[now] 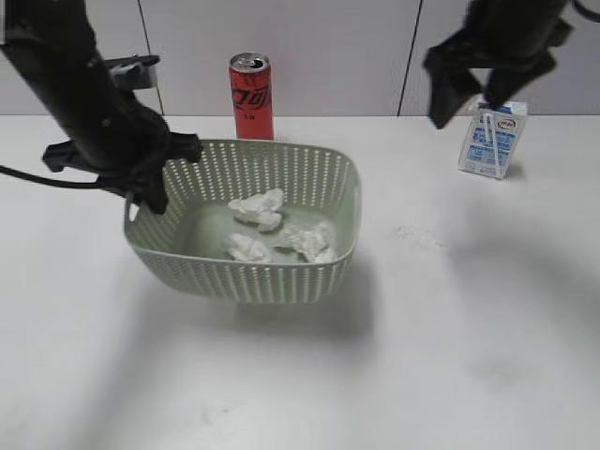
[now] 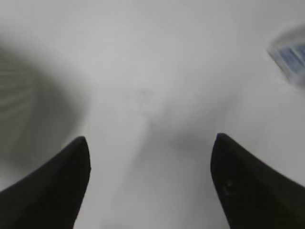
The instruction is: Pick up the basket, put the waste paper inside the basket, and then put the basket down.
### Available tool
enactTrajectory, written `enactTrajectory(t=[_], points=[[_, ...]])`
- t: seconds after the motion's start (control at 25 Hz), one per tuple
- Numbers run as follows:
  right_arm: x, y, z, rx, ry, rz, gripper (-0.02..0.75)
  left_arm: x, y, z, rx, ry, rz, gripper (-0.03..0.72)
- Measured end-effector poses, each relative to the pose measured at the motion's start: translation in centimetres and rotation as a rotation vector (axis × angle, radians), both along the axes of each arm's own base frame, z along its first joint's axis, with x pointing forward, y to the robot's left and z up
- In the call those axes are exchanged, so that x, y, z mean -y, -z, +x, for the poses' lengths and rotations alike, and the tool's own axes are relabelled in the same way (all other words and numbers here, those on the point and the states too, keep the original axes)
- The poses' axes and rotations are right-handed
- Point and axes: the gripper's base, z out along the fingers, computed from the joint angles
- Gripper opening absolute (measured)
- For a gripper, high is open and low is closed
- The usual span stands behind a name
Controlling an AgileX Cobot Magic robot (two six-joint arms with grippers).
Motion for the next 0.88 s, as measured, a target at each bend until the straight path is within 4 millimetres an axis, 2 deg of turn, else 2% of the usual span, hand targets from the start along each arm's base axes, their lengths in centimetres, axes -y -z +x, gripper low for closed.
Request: enactTrajectory(t=[0.12,0.16,0.24,0.32,0.36,0.44,0.52,0.6,0.68,0.8,0.88], points=[[5.5,-0.4,1.2,-0.029,0.175,0.000,0.594,2.3,0.1,1.7,-0.002,0.006,-0.055,0.000],[6.7,-0.6,1.2,-0.030,0.218,0.005,0.594,2.9,0.5,2.4,-0.012,0.002,-0.071,0.000],[8.6,-1.4,0.4,-0.028,0.282,0.021,0.594,3.7,1.3,3.6,-0.026,-0.002,-0.086,0.001],[9.4,-2.5,-1.6,-0.026,0.304,0.032,0.594,4.2,2.0,4.5,-0.026,-0.002,-0.087,0.020],[9.5,-3.0,-3.0,-0.028,0.306,0.042,0.594,4.3,2.4,4.8,-0.025,-0.004,-0.087,0.042],[9.7,-3.7,-6.0,-0.036,0.306,0.069,0.594,4.5,2.7,5.1,-0.017,-0.008,-0.090,0.144],[9.9,-3.9,-9.5,-0.051,0.297,0.088,0.594,4.5,2.6,5.3,-0.005,-0.010,-0.093,0.305],[10.4,-3.5,-13.6,-0.064,0.286,0.087,0.594,4.5,2.5,5.3,-0.006,-0.009,-0.093,0.515],[10.9,-2.5,-17.2,-0.055,0.282,0.087,0.593,4.0,2.5,5.2,-0.038,-0.010,-0.083,0.625],[11.7,-0.4,-22.3,0.001,0.283,0.082,0.593,2.4,1.5,5.3,-0.060,-0.018,-0.077,0.676],[12.4,0.8,-25.5,0.061,0.281,0.070,0.593,0.3,-0.4,5.8,-0.029,-0.055,-0.091,0.684]])
